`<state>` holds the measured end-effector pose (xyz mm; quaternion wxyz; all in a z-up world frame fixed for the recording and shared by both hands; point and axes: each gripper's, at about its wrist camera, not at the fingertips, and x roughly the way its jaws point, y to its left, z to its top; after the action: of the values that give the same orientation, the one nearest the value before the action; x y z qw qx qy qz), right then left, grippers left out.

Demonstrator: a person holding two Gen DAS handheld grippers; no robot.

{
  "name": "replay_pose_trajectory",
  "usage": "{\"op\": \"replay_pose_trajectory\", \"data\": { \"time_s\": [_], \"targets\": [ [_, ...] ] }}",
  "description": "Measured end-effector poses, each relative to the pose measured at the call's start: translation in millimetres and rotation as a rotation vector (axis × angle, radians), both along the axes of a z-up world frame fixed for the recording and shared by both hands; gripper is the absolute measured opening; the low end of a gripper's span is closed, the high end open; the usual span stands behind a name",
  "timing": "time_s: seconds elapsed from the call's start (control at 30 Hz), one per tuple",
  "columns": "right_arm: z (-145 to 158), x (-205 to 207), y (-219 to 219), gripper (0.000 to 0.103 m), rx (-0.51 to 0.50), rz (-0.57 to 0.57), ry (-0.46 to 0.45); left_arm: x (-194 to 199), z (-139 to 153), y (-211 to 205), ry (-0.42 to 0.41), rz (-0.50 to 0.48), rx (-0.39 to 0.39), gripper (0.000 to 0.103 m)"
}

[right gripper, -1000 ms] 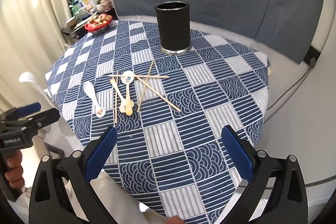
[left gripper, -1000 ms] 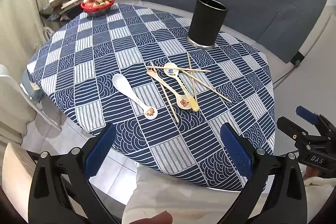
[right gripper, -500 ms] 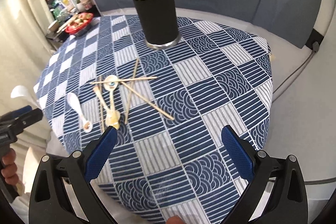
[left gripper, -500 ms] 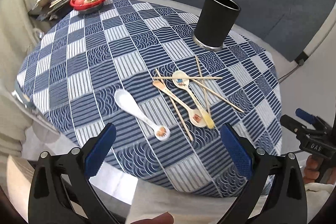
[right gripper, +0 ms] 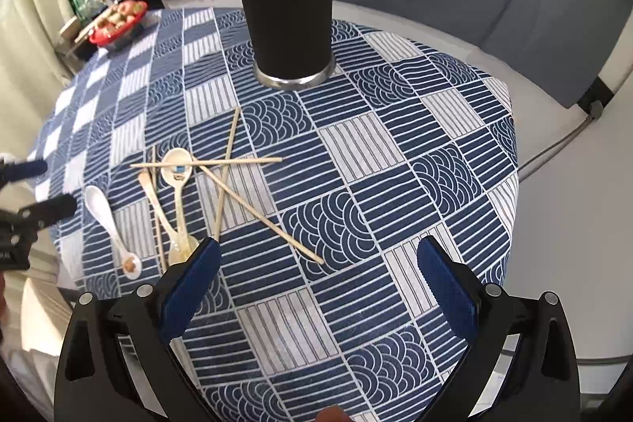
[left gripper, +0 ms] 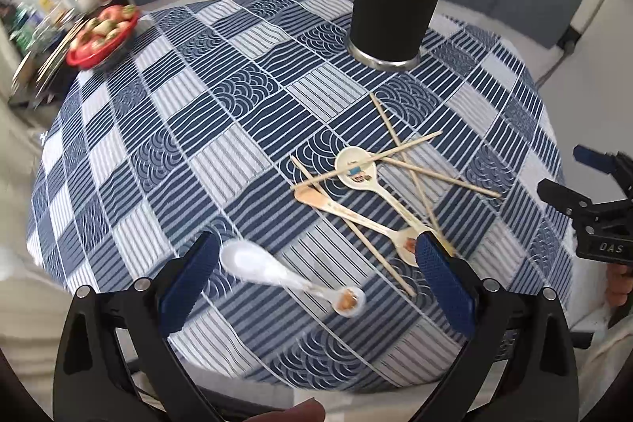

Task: Organize utensils
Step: 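Lower the right gripper onto a wooden chopstick and close on it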

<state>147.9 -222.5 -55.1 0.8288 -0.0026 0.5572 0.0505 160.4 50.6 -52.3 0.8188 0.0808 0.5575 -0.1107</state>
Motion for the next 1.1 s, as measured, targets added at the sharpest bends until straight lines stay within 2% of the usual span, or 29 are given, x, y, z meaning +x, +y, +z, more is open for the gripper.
{"op": "replay_pose_trajectory", "data": {
  "time_s": [0.33, 0.43, 0.7, 0.87, 0.97, 1.1],
  "targets": [
    [-40, 26, 13, 0.095, -0.045, 0.02, 0.108, 54, -42, -7, 0.125, -0.225, 0.061, 0.097],
    [-51, 34, 17, 0.095, -0.055, 0.046, 0.133, 65, -53, -11, 0.131, -0.298, 0.105, 0.097],
    [-76, 48, 28, 0.095, -0.09, 0.117, 0.193, 89, -83, -22, 0.228, -0.469, 0.153, 0.097],
    [-90, 57, 32, 0.095, -0.104, 0.132, 0.222, 100, -98, -30, 0.272, -0.547, 0.198, 0.097],
    [-95, 60, 33, 0.095, -0.1, 0.138, 0.232, 106, -105, -36, 0.302, -0.583, 0.2, 0.097],
    [-102, 67, 33, 0.095, -0.058, 0.142, 0.255, 116, -115, -48, 0.333, -0.63, 0.219, 0.097]
  ]
}}
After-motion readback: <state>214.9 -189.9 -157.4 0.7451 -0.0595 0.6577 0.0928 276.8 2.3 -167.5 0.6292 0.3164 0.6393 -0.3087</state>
